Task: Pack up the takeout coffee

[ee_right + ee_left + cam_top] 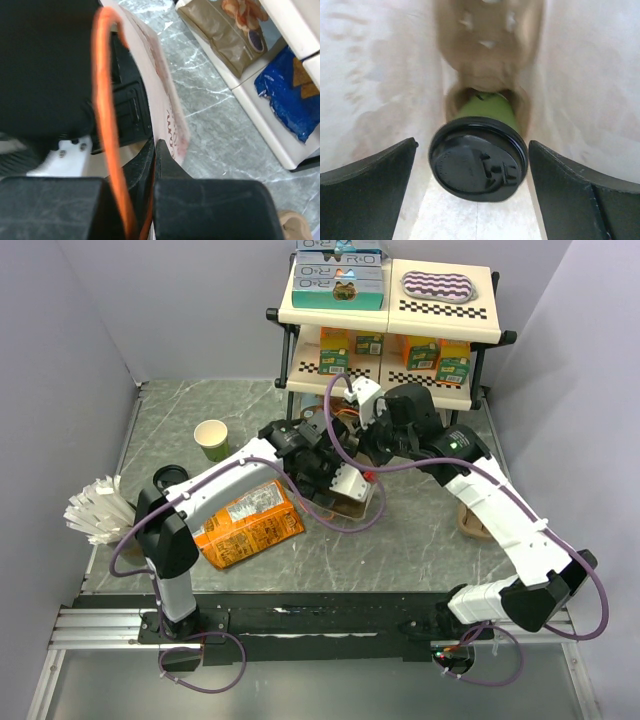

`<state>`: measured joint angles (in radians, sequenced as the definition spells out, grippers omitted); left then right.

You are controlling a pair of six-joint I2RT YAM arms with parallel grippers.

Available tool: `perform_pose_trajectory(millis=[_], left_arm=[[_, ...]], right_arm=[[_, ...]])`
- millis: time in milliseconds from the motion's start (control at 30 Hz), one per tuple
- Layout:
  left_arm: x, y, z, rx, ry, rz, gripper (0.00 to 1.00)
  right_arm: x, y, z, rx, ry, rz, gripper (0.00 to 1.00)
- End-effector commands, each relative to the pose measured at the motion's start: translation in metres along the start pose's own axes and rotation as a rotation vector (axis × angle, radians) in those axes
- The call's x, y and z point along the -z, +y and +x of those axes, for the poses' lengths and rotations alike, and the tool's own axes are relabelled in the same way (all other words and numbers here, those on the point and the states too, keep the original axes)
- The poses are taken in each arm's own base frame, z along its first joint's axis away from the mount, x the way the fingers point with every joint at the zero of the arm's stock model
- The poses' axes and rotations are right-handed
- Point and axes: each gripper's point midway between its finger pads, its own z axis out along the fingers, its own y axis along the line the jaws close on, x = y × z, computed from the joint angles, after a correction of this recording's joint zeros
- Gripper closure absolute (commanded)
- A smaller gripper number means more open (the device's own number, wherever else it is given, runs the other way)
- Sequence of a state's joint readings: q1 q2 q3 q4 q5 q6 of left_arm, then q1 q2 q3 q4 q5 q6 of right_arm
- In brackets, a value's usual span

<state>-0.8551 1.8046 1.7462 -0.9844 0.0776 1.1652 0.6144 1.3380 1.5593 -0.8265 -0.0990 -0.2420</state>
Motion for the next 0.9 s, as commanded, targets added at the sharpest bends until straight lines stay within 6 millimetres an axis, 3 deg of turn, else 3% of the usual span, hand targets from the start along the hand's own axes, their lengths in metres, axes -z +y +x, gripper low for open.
perform_pose_trajectory(millis=[0, 300, 567, 667, 867], left_arm=[[0.020, 0.005, -0.028, -0.011, -0.158, -0.011, 0.01], [0.023, 0.001, -0.043, 0.026, -0.291, 0.035, 0.01], [0.025, -0.001, -0.062, 0.083, -0.427, 0.081, 0.01], [0.028, 0.010, -0.065, 0.142, -0.463, 0.041, 0.00], [0.058, 0.038, -0.082, 0.236, -0.625, -0.042, 0.01]], right_arm=[[0.000, 0.005, 0.003, -0.049, 0.033, -0.044, 1.00], [-0.005, 0.000, 0.014, -0.066, 0.078, -0.044, 1.00], [-0.017, -0.022, 0.033, -0.148, 0.162, -0.027, 1.00], [-0.022, -0.027, 0.038, -0.160, 0.195, -0.029, 1.00], [-0.023, -0.039, 0.041, -0.184, 0.218, -0.022, 1.00]])
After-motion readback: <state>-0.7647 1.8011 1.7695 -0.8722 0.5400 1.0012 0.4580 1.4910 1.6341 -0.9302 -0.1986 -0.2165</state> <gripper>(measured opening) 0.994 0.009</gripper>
